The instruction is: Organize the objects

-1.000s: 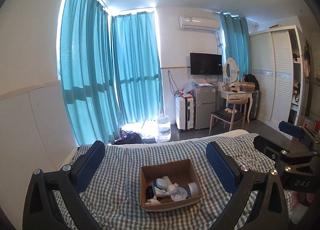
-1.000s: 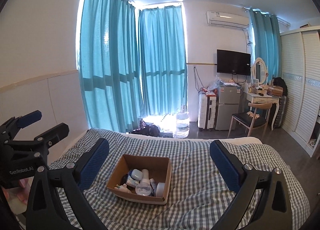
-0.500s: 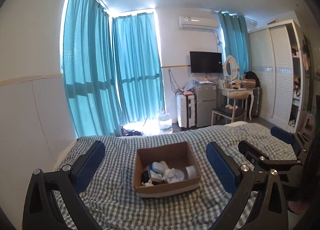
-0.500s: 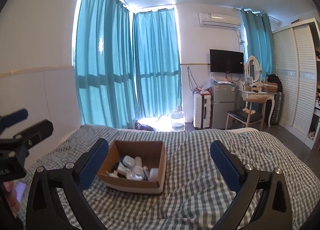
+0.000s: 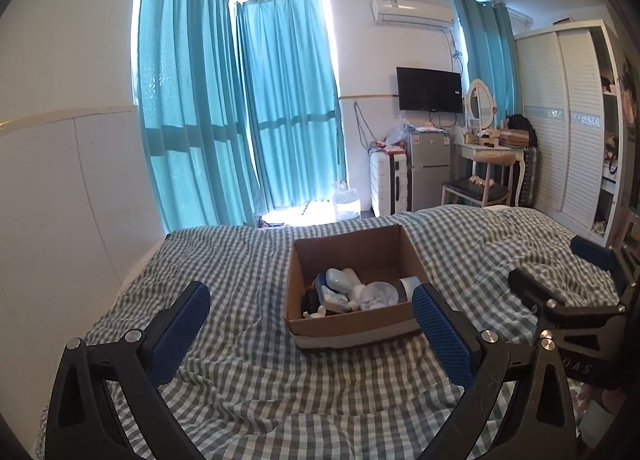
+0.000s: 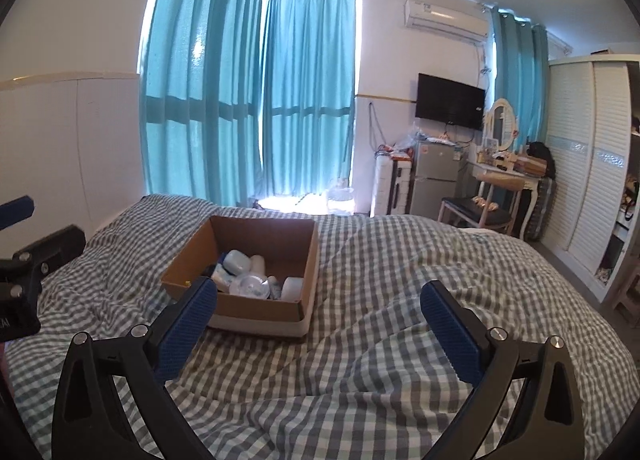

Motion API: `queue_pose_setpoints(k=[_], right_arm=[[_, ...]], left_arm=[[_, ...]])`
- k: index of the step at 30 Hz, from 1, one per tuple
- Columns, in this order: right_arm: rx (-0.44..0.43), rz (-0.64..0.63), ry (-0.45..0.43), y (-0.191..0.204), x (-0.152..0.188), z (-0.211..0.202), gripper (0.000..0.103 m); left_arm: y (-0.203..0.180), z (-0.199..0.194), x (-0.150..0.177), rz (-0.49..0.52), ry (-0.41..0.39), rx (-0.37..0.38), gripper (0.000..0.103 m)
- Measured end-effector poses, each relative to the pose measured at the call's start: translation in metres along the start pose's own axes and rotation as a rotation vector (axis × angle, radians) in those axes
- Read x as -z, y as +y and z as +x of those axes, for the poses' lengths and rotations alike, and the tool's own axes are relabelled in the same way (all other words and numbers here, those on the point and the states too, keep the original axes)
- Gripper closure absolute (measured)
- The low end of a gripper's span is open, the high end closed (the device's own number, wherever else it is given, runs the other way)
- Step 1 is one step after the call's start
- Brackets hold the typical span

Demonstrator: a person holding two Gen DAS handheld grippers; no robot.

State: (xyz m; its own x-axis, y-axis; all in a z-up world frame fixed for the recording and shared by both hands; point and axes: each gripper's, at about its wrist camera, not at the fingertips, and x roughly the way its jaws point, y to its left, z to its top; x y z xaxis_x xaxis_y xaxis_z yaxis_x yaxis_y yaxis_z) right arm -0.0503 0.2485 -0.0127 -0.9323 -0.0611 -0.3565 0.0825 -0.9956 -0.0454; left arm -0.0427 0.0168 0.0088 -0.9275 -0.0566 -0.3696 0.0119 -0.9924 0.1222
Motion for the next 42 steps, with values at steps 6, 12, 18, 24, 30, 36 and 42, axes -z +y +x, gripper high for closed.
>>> queue_pose_setpoints(k=[6,12,18,24,30,36,42], right_arm=[[0.011,0.025,0.012,-0.005,-0.002,0.000,0.001],[0.013,0.019,0.013,-0.003,-0.003,0.001,0.000],[0.011,0.029,0.017,-0.006,-0.003,0.001,0.000],[0.010,0.029,0.022,-0.005,-0.002,0.002,0.000],[0.011,0.026,0.022,-0.003,-0.002,0.002,0.000],[0.012,0.032,0.027,-0.003,-0.002,0.003,0.000],[0.008,0.037,0.025,-0.004,-0.002,0.003,0.000]], left_arm=[[0.010,0.002,0.002,-0.056,0.032,-0.016,0.000],[0.010,0.002,0.003,-0.048,0.040,-0.030,0.000],[0.008,0.003,0.003,-0.043,0.047,-0.022,0.000],[0.007,0.003,0.004,-0.041,0.052,-0.016,0.000],[0.007,0.005,0.005,-0.046,0.057,-0.020,0.000],[0.008,0.004,0.004,-0.046,0.049,-0.018,0.000],[0.008,0.004,0.006,-0.042,0.052,-0.016,0.000]])
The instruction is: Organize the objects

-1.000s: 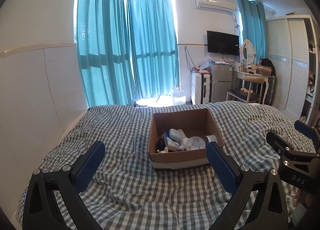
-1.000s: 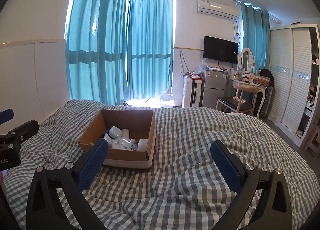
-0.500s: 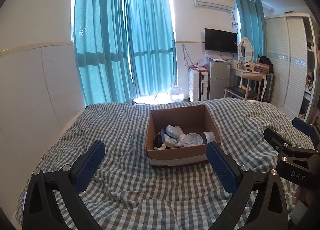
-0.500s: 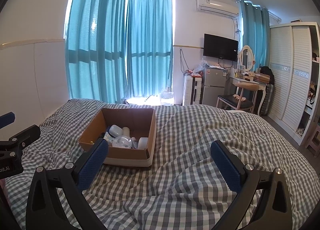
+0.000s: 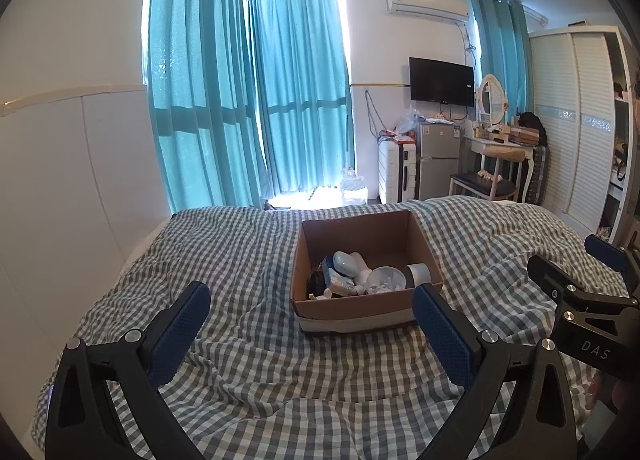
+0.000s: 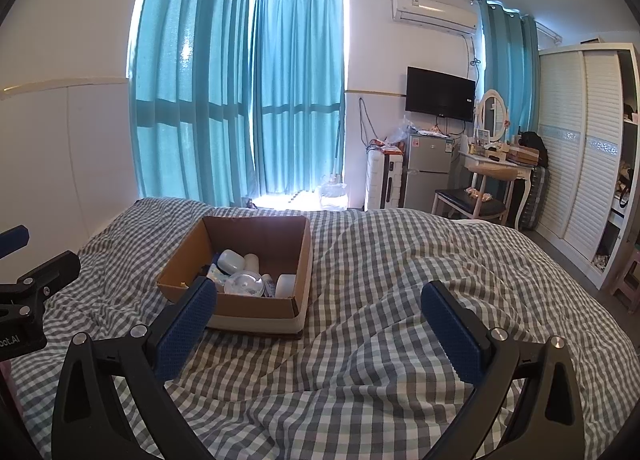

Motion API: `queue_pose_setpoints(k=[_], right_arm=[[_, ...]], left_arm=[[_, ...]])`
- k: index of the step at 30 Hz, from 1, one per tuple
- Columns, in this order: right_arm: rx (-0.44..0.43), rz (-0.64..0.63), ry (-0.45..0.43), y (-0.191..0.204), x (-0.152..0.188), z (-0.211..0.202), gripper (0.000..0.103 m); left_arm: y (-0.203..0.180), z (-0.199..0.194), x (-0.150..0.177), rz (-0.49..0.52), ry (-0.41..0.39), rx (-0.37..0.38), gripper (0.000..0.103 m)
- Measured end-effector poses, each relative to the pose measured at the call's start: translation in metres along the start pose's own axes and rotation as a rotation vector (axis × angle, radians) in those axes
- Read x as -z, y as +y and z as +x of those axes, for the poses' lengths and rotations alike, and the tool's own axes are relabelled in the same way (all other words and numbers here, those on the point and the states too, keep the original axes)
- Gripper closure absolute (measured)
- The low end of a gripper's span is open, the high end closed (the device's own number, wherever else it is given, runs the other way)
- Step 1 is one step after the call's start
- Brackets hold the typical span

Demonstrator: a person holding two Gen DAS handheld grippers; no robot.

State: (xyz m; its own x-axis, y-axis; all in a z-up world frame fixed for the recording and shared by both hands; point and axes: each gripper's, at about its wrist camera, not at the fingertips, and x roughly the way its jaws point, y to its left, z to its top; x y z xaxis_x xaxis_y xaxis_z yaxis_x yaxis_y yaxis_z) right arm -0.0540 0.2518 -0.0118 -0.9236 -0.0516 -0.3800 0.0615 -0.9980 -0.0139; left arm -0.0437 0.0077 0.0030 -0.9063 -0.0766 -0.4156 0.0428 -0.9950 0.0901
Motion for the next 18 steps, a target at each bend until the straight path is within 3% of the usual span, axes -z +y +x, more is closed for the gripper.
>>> queue_pose_setpoints(k=[18], right_arm=[[-0.010,-0.001,0.019,0.0023,0.0018,0.0022,0.000]], left_arm=[[-0.0024,0.0011,0.0021,0.005,-0.001,0.012,0.000]])
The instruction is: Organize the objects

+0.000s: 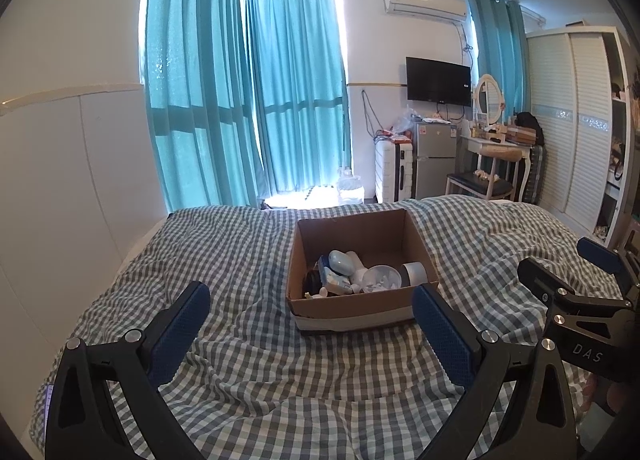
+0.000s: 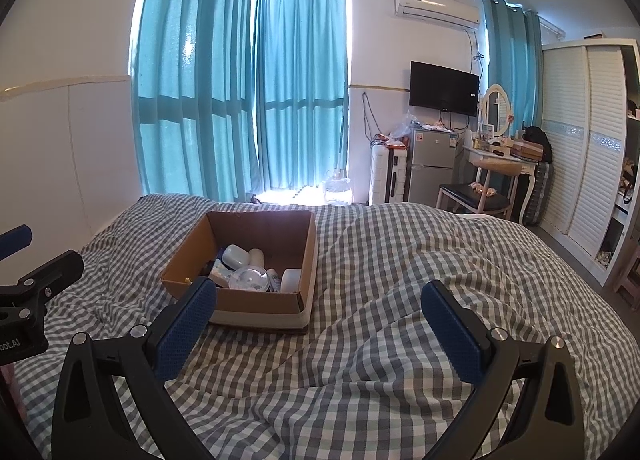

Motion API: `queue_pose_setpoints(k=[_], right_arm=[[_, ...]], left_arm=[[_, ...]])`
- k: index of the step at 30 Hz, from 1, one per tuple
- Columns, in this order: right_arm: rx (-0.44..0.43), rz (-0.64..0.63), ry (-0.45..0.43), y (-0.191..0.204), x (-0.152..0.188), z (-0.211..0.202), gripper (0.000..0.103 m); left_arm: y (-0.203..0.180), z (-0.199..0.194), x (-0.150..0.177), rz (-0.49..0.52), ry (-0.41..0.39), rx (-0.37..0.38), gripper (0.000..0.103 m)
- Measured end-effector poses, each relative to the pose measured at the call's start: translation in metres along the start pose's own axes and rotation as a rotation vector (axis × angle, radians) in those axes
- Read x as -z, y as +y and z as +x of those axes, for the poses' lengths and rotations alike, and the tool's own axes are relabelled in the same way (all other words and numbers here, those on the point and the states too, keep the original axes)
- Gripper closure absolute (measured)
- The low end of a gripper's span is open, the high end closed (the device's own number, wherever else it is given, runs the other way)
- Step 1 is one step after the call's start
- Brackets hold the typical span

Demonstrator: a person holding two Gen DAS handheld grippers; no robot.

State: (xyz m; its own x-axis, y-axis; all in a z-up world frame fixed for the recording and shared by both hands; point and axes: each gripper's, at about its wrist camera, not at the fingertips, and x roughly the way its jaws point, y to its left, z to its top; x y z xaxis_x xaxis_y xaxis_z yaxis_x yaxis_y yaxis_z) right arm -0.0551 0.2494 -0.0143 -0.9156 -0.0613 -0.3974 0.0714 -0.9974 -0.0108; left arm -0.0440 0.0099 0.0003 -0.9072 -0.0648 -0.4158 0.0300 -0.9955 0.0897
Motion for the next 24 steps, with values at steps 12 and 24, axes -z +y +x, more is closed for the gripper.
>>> queue_pose_setpoints(k=[12,24], right_arm=[[0.004,0.005,0.006,0.0001,0.0007,0.0013,0.000],[0.006,0.003,0.010,-0.0005,0.0013,0.0027,0.000]], left_arm=[[0.0001,-0.0029,-0.0013,0.001,-0.004,-0.010,0.000],[0.0033,-0.0024,-0.0009,-0.007,0.006,0.005,0.000]])
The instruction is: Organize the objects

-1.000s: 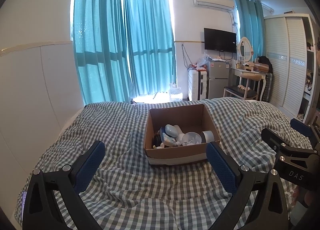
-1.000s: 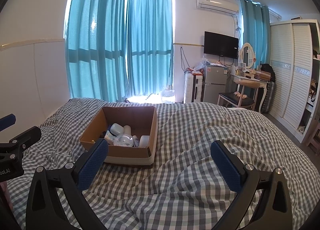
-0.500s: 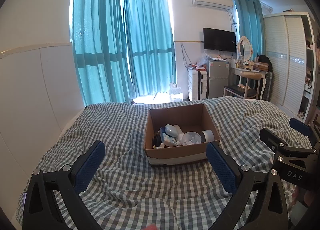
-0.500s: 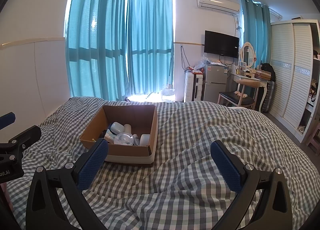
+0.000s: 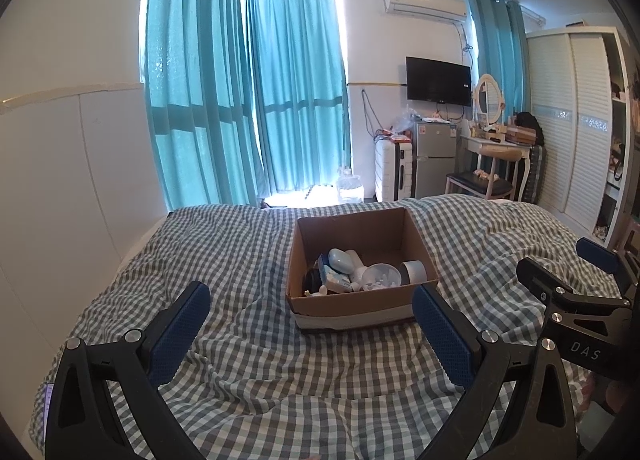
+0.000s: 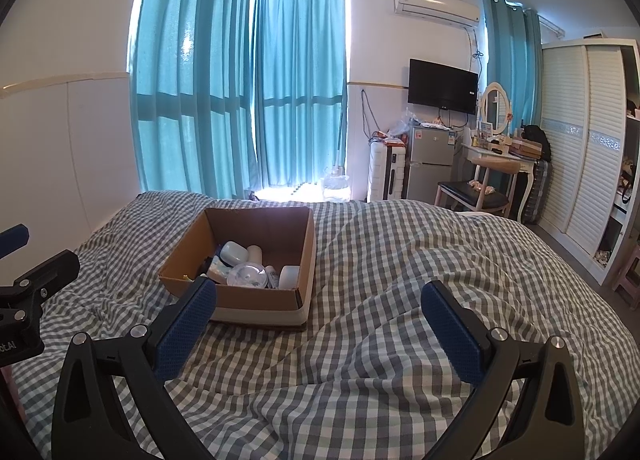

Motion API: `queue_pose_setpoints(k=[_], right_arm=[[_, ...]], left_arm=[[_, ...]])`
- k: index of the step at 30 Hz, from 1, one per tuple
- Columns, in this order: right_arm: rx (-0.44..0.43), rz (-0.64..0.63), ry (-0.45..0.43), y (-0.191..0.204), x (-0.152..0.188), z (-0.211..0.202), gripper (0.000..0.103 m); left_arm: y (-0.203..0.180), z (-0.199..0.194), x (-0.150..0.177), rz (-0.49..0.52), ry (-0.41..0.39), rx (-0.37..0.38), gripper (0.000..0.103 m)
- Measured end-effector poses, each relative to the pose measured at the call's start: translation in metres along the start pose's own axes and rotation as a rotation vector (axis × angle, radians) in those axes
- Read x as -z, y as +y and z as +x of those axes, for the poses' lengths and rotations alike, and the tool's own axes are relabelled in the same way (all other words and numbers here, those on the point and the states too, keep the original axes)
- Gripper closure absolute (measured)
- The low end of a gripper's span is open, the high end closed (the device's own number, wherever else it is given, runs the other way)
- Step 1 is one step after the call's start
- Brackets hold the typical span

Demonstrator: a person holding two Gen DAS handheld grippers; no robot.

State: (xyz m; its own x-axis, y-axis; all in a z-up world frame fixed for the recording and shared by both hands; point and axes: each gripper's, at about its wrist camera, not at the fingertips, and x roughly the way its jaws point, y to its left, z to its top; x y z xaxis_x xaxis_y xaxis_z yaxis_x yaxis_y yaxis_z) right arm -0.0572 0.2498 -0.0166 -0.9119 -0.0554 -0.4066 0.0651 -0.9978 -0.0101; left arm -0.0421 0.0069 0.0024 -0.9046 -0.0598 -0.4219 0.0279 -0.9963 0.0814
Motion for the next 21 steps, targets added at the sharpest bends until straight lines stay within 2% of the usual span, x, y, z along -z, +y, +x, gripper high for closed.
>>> queue_pose_setpoints(k=[21], right_arm=[[-0.001,0.003,0.006,0.0001,0.0028,0.0018,0.000]], left_arm=[[-0.0014,0.0070,0.0056,0.006,0.034,0.015,0.000]])
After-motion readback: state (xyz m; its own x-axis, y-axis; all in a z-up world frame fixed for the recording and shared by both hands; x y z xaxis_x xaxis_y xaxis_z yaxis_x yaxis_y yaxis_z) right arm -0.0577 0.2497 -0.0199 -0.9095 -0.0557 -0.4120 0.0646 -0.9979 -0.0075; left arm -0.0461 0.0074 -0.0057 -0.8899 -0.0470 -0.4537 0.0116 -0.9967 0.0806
